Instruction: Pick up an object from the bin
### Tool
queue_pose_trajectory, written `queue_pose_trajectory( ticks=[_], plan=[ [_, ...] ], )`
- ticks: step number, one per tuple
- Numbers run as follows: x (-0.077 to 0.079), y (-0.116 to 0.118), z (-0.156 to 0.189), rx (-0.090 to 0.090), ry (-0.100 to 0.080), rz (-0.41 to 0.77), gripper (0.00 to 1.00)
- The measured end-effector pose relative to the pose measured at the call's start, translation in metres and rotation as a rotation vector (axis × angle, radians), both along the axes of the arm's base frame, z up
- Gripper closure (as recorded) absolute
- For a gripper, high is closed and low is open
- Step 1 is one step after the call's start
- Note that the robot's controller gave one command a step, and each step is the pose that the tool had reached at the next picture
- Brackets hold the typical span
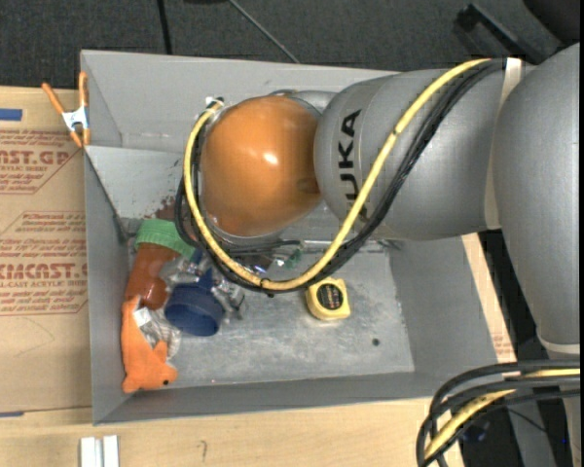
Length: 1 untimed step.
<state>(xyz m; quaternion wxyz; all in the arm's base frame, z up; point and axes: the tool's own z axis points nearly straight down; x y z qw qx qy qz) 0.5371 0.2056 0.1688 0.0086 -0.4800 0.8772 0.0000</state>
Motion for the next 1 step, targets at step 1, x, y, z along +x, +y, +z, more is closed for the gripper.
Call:
queue_pose_trajectory(
  ticks=[1],
  plan=[
    [-0.0036,-0.0076,0.1701,-0.006,0.015,0.003,1.00]
  ],
)
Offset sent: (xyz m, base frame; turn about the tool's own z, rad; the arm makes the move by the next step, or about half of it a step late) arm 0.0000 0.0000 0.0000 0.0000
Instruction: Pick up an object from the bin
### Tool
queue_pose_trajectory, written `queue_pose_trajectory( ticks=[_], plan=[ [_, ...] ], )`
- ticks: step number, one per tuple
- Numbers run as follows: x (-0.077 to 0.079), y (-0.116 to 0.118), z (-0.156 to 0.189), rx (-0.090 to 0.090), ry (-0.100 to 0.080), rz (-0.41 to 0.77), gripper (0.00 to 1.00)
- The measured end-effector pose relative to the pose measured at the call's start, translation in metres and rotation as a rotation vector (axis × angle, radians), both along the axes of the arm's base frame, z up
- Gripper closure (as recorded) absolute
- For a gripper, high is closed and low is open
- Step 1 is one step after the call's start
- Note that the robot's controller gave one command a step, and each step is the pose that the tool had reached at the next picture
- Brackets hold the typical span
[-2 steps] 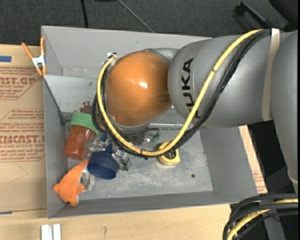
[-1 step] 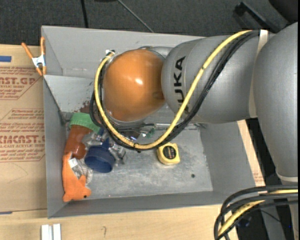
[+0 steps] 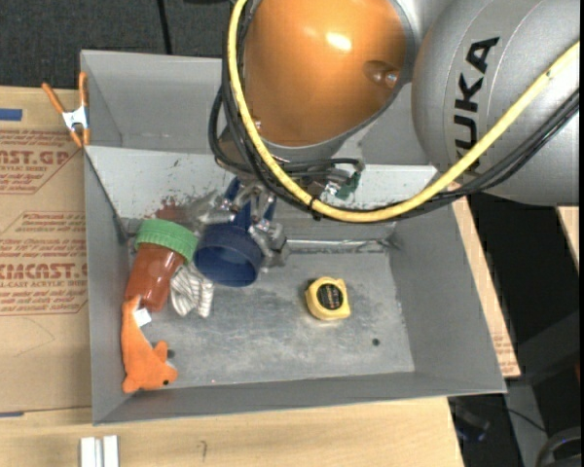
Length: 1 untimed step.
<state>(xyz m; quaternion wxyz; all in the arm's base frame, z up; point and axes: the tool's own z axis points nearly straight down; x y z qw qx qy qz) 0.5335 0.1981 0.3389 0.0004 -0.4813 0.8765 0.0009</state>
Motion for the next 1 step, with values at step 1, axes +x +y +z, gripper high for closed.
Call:
queue_pose_trajectory(
  ticks=[1],
  plan=[
    [-0.0003,0.0000,0.0057,0.001,-0.001,0.001,1.00]
  ],
)
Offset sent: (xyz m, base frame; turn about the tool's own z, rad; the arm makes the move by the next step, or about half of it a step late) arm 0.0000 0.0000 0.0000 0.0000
